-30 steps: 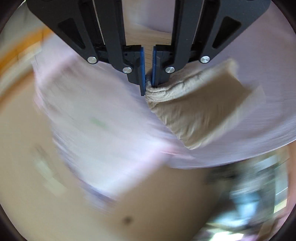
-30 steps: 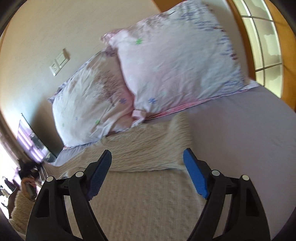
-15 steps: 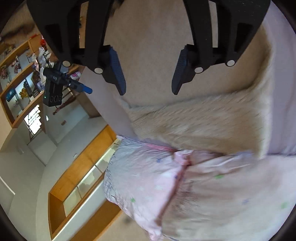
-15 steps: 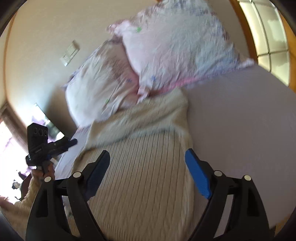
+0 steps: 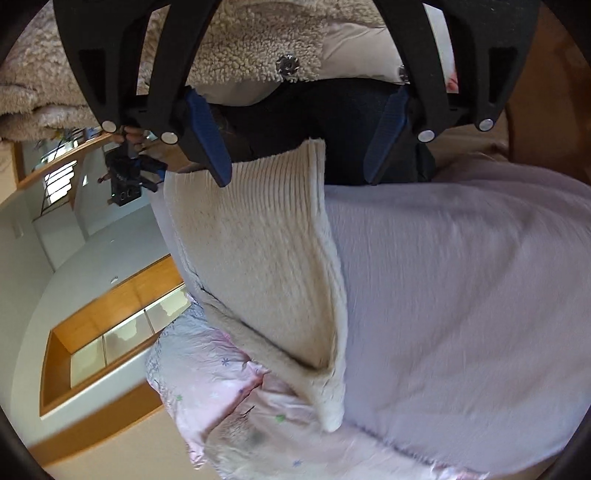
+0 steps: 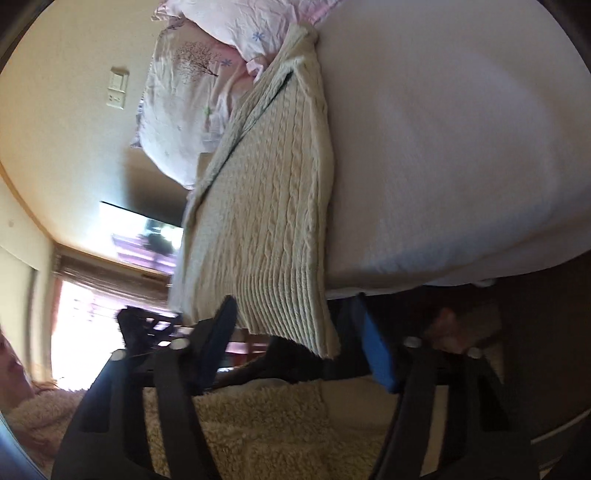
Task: Fold small clothes
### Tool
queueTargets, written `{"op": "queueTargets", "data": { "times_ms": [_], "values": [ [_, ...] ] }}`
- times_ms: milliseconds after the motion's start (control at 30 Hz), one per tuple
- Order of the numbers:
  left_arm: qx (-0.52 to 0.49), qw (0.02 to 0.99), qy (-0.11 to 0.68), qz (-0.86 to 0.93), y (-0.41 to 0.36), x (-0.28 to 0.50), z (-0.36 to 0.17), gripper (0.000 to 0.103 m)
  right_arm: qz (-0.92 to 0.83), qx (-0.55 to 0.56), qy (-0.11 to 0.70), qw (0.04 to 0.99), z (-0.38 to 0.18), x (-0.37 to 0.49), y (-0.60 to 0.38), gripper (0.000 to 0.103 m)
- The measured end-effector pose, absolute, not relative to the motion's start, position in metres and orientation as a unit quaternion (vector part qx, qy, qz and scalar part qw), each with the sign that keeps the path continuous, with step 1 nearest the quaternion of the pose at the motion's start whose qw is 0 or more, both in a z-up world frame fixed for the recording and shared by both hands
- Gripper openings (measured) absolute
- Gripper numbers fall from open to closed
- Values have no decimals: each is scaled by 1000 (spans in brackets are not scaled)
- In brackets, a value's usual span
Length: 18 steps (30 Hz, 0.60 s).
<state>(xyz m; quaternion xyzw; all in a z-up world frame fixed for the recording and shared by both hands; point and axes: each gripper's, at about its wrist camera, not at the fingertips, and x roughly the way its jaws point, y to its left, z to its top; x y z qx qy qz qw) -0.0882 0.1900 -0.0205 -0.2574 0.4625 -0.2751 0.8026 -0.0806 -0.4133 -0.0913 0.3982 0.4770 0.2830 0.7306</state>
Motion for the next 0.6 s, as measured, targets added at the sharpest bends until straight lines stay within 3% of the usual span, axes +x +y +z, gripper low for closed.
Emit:
{"op": "queueTargets", "data": {
  "times_ms": [133,233,300,367,400,467,600],
  "values": [
    [-269,791,473,-281,178,-83,-37,67,312,400,465,726,-92,-81,-404,22],
    [-282,786,475,-277,175,-81,-42,57,321,398,454,730,-88,-81,-402,12],
    [-296,780,478,-275,173,-79,-46,42,327,387,443,739,-82,-83,-399,11],
    [-310,771,486,-271,170,-77,-51,12,338,379,434,744,-76,-82,-398,10],
    [-311,770,490,-266,168,-76,-52,7,344,376,427,747,-72,-82,-396,9],
    [-306,773,491,-260,164,-77,-48,6,364,371,399,755,-53,-80,-394,9],
    [-285,802,431,-299,153,-59,9,6,379,347,326,794,10,-48,-395,9]
  ]
}}
